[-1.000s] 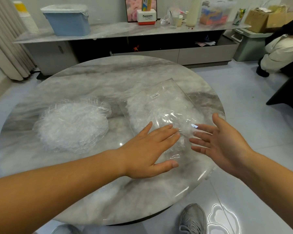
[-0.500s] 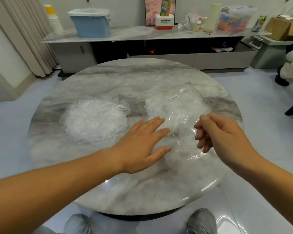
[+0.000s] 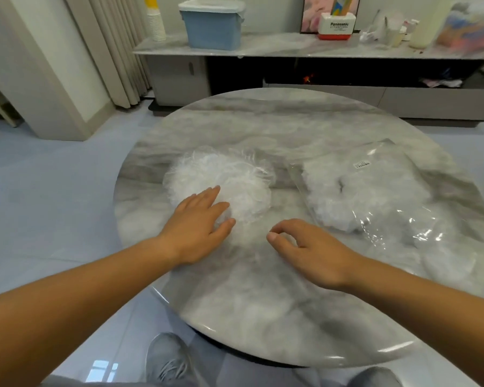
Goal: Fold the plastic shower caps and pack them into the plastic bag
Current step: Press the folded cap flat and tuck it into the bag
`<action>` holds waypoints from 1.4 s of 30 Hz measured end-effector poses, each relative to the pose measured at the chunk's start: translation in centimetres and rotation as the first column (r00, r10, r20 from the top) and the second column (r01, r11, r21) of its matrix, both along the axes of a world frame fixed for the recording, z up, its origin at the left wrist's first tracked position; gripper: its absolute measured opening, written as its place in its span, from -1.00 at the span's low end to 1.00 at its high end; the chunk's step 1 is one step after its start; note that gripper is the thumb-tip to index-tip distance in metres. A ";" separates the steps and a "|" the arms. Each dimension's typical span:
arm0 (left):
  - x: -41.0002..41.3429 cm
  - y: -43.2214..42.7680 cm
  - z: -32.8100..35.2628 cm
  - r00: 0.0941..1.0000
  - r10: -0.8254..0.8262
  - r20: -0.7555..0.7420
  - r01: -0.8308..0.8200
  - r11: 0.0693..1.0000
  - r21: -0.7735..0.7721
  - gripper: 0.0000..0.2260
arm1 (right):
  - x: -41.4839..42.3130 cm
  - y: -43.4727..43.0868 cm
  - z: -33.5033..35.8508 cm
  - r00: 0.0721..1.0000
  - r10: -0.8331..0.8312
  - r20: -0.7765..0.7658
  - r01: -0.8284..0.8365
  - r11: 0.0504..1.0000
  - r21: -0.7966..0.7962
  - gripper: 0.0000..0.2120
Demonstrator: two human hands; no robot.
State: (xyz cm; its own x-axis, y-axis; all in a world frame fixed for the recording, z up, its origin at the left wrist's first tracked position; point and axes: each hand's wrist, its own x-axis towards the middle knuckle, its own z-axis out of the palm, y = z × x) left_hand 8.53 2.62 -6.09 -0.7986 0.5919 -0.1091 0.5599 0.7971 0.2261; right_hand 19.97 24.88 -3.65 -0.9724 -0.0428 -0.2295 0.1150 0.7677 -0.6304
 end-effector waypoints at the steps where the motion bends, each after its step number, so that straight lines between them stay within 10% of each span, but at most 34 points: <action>1: -0.4 -0.1 0.0 1.000 0.001 0.009 -0.001 1.000 0.009 -0.46 | -0.3 0.0 -0.3 1.000 -0.002 -0.011 0.002 1.000 0.019 -0.60; 19: 6.2 0.3 1.1 0.864 -0.462 -0.202 0.472 0.882 0.001 -0.49 | 1.6 1.6 -1.5 0.909 0.011 -0.417 -0.041 0.997 -0.063 -0.52; 24: 8.6 -0.5 -0.9 0.819 -0.571 -0.054 0.571 0.821 -0.004 -0.60 | 3.6 1.4 -2.6 0.958 0.211 -0.194 -0.203 0.977 0.061 -0.46; 31: 7.2 -1.2 -1.3 0.913 -0.394 0.111 0.364 0.905 0.220 -0.34 | 4.1 1.4 -2.5 0.962 0.249 -0.116 -0.234 0.964 0.124 -0.47; 36: 5.3 -1.1 -1.3 0.906 -0.375 0.196 0.295 0.892 0.341 -0.80 | 3.9 1.4 -2.6 0.953 0.263 -0.153 -0.245 0.961 0.124 -0.48; 42: 5.6 0.0 -1.0 0.882 -0.387 0.267 0.266 0.879 0.396 -0.86 | 4.1 0.8 -3.2 0.934 0.247 -0.259 -0.245 0.969 0.042 -0.57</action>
